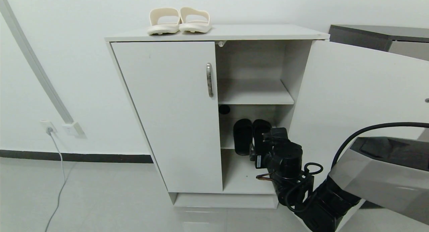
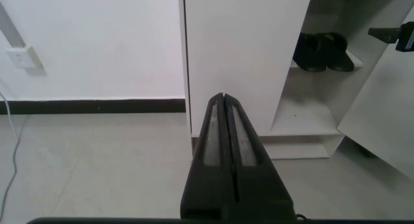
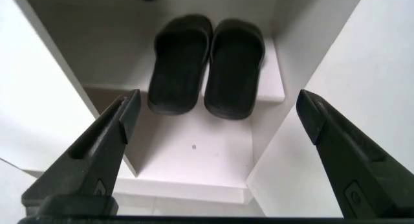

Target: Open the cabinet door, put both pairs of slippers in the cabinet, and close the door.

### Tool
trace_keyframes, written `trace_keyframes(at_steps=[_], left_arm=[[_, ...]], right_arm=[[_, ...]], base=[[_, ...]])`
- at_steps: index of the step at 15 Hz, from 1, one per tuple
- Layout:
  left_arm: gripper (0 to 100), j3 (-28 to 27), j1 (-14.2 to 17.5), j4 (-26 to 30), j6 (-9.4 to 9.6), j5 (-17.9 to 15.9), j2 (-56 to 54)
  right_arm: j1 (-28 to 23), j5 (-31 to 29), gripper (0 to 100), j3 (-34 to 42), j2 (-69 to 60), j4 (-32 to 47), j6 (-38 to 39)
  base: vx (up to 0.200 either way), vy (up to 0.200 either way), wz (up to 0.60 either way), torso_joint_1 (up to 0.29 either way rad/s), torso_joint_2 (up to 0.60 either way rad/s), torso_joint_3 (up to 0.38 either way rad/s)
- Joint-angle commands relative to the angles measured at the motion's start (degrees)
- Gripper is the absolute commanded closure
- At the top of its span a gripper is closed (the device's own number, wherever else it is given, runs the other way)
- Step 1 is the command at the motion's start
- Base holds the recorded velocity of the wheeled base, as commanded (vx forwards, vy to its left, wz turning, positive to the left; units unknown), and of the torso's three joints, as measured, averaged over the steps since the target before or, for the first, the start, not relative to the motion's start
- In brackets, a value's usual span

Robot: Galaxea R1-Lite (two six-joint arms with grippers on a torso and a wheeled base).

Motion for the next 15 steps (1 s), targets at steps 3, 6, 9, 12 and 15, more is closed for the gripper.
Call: trace_keyframes(at_steps=[3,6,9,12,15], left_arm=[[100,0.01,0.01,0.02,-0.04,0.02,0.07],[100,0.01,0.01,0.02,-0.04,0.02,0.07],[100,0.01,0.01,0.02,-0.04,0.02,0.07],[100,0.01,0.01,0.02,-0.04,0.02,0.07],[100,0.01,0.01,0.02,-0.04,0.02,0.07]], right_arm=[[0.0,-0.01,0,0.03,0.69,-0.02,-0.03],[0.0,-0.09,0,0.12,0.69,-0.11,-0.03],[-0.09,-0.09,0,0.12,0.78,-0.11,-0.03],[-0.09,-0.09,0,0.12,1.13,-1.07,-0.12],[-0.09,-0.09,0,0.12,1.13,-1.16,-0.3]], base=[[0.0,0.0,0.0,0.001,0.0,0.019],[0.0,0.0,0.0,0.0,0.0,0.0],[0.0,0.0,0.0,0.0,0.0,0.0],[0.0,0.2,0.0,0.002,0.0,0.009],[0.0,0.2,0.0,0.004,0.0,-0.001]])
